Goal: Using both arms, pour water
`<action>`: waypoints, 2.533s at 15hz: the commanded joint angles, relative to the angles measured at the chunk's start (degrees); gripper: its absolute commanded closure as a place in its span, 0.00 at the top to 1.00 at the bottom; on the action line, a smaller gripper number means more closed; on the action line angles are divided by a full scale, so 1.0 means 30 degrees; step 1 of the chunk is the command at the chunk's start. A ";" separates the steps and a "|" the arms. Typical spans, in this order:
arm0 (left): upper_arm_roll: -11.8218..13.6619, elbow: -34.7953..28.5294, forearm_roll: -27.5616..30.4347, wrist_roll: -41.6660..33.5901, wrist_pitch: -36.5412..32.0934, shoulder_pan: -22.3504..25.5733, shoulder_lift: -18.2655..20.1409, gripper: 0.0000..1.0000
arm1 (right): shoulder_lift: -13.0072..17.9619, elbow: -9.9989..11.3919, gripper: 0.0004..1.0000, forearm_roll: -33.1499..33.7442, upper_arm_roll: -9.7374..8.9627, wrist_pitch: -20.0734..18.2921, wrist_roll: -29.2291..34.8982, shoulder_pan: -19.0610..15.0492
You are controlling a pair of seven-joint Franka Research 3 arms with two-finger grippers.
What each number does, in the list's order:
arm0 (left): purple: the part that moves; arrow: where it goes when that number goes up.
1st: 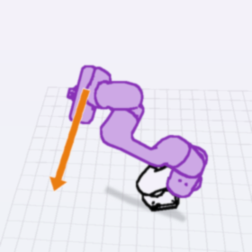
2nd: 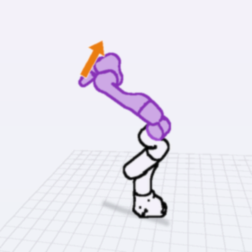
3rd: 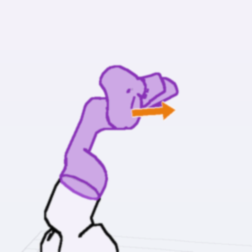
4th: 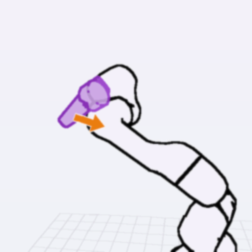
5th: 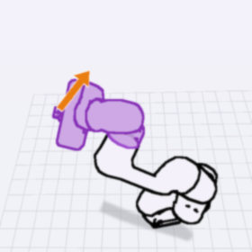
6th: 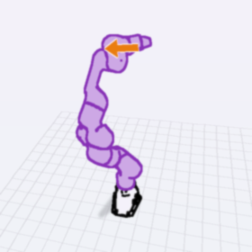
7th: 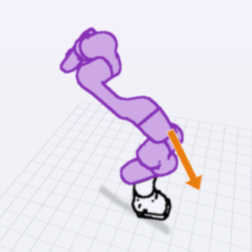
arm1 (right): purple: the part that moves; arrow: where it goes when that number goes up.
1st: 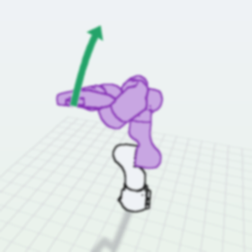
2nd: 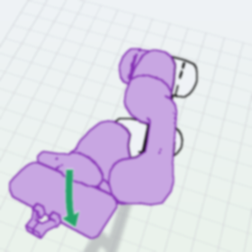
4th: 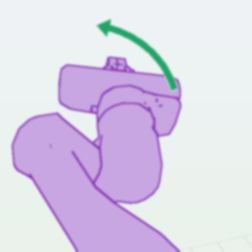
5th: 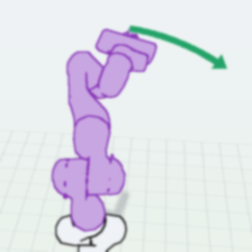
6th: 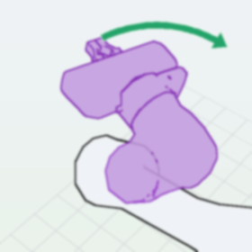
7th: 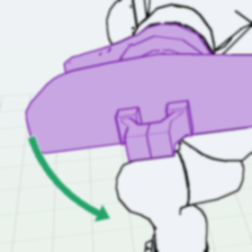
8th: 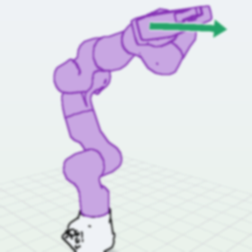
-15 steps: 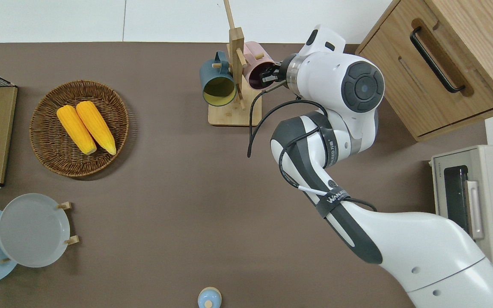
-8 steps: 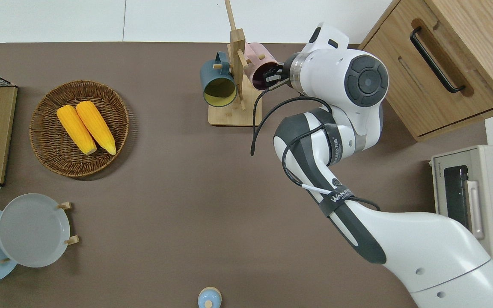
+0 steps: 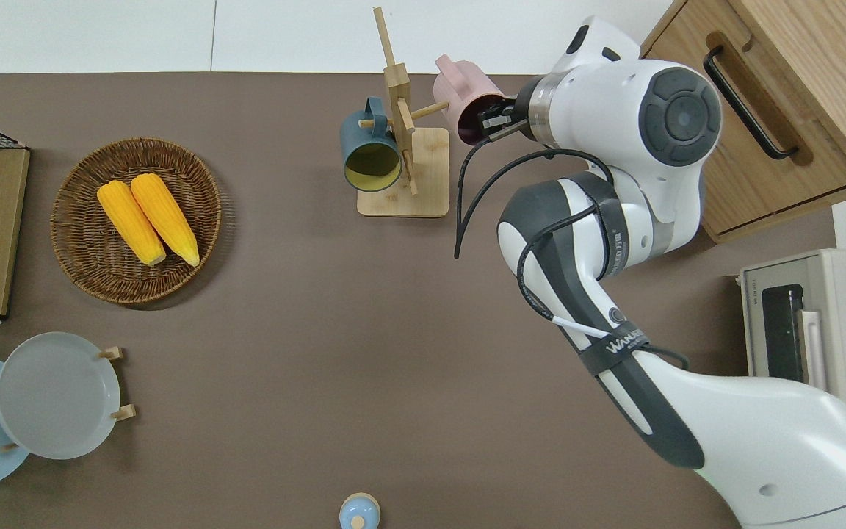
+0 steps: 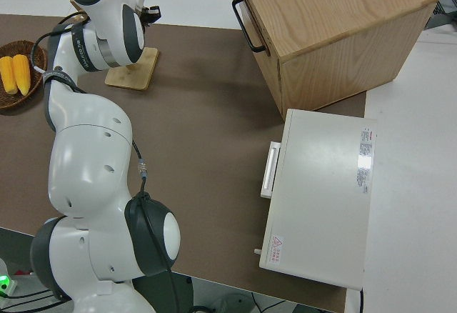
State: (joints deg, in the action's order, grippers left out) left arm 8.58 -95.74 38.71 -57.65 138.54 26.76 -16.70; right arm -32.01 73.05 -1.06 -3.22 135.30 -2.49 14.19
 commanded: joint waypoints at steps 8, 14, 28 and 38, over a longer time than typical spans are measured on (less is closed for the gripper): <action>-0.0137 0.0595 0.0046 0.1840 0.0372 -0.0103 -0.0027 0.00 | 0.0708 0.0142 0.00 0.0149 -0.0159 -0.1798 -0.1104 -0.1419; -0.0108 0.1296 -0.1649 0.3304 -0.0561 -0.0279 0.0236 0.00 | 0.0913 0.0113 0.00 0.0440 0.0719 -0.3350 -0.1162 -0.1566; -0.0137 0.2969 -0.6281 1.0513 -0.5835 -0.1245 0.3046 0.00 | 0.3781 0.2831 0.00 0.2112 0.1277 -1.3425 -0.1104 -0.1333; -0.1862 -0.0979 -0.9766 1.3588 -0.8184 -0.1246 0.7995 0.00 | 0.4108 0.4537 0.00 -0.3069 0.0135 -1.5101 0.7617 0.0450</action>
State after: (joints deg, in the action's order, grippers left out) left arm 5.43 -90.99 13.20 -21.20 113.20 23.34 -0.08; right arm -20.73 84.82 -5.80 -2.53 89.69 11.89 12.35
